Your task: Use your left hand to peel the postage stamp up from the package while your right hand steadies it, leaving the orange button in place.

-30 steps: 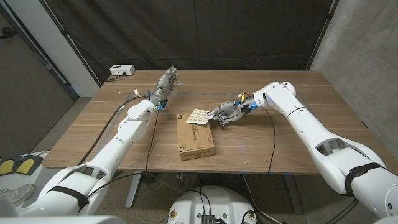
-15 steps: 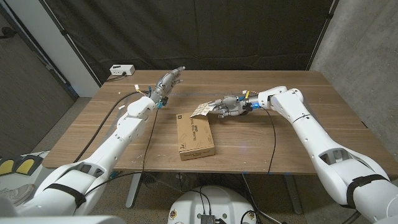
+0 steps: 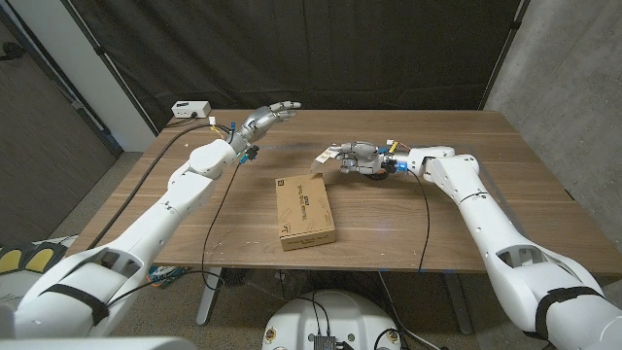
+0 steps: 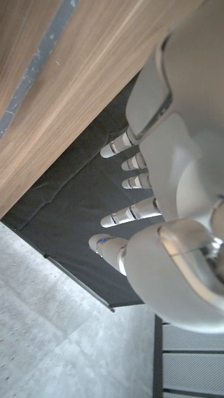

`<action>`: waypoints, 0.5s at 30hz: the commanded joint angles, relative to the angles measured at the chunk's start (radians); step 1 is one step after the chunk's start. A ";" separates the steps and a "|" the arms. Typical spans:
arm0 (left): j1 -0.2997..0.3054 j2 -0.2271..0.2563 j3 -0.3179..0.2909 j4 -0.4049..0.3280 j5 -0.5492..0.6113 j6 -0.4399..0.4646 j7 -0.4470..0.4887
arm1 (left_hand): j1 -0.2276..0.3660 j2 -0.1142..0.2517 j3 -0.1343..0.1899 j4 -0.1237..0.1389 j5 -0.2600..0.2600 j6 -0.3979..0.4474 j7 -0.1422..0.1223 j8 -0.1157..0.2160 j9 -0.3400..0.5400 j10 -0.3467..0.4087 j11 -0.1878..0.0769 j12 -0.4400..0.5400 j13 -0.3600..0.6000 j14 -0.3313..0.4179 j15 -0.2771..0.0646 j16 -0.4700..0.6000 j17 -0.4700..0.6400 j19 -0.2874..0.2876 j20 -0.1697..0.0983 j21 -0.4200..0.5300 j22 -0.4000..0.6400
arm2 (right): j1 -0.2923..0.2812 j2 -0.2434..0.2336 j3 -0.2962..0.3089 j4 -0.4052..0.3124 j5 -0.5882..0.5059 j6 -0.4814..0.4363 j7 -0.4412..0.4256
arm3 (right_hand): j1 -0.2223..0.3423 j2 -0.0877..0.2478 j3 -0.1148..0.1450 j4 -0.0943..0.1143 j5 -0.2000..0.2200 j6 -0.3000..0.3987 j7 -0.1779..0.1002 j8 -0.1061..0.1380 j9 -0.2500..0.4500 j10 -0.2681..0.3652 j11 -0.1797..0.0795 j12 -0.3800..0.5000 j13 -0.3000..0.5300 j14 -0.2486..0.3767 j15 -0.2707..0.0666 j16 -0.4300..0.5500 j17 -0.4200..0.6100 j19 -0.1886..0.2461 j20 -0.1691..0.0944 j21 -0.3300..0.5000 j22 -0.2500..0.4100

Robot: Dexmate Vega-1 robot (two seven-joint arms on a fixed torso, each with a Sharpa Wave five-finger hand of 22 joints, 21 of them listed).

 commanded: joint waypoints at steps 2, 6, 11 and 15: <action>-0.021 0.111 0.047 -0.093 0.058 0.014 -0.079 | 0.051 -0.014 0.008 -0.001 0.000 0.023 -0.002 0.009 0.006 0.012 -0.013 0.000 0.004 -0.009 0.006 -0.003 0.000 -0.031 0.007 -0.008 0.000 | -0.023 0.075 0.090 0.108 0.131 0.138 0.007 | 0.018 -0.001 0.026 -0.009 0.006 0.015 0.004 0.013 0.010 0.139 -0.014 0.012 0.010 0.011 -0.003 0.011 0.006 0.021 -0.133 -0.012 0.005; -0.023 0.130 0.053 -0.111 0.070 0.023 -0.089 | 0.100 -0.038 0.004 0.002 -0.001 0.050 -0.002 0.015 0.007 0.012 -0.035 -0.003 0.004 -0.011 0.007 -0.003 0.000 -0.022 0.006 -0.012 -0.001 | -0.019 0.091 0.104 0.144 0.149 0.162 0.023 | 0.020 -0.007 0.036 -0.009 0.010 0.017 0.006 0.016 0.015 0.141 -0.015 0.017 0.017 0.016 -0.003 0.015 0.011 0.032 -0.134 -0.021 0.007; -0.021 0.160 0.062 -0.152 0.109 0.044 -0.076 | 0.148 -0.072 -0.010 0.006 0.003 0.071 -0.004 0.016 0.007 0.001 -0.041 -0.010 0.004 -0.013 0.016 -0.002 0.000 0.002 0.007 -0.012 -0.002 | -0.010 0.113 0.121 0.191 0.167 0.192 0.047 | 0.023 -0.011 0.042 -0.010 0.012 0.020 0.010 0.018 0.016 0.145 -0.019 0.021 0.022 0.020 -0.003 0.018 0.014 0.047 -0.138 -0.026 -0.002; -0.019 0.184 0.074 -0.197 0.149 0.073 -0.058 | 0.192 -0.102 -0.023 0.007 0.008 0.051 -0.004 0.000 0.007 -0.019 -0.036 -0.017 0.004 -0.020 0.008 -0.004 -0.001 0.028 -0.003 -0.010 -0.003 | 0.000 0.131 0.133 0.230 0.175 0.212 0.061 | 0.025 -0.015 0.043 -0.010 0.014 0.021 0.011 0.018 0.017 0.146 -0.021 0.021 0.022 0.025 -0.003 0.022 0.018 0.054 -0.140 -0.029 -0.015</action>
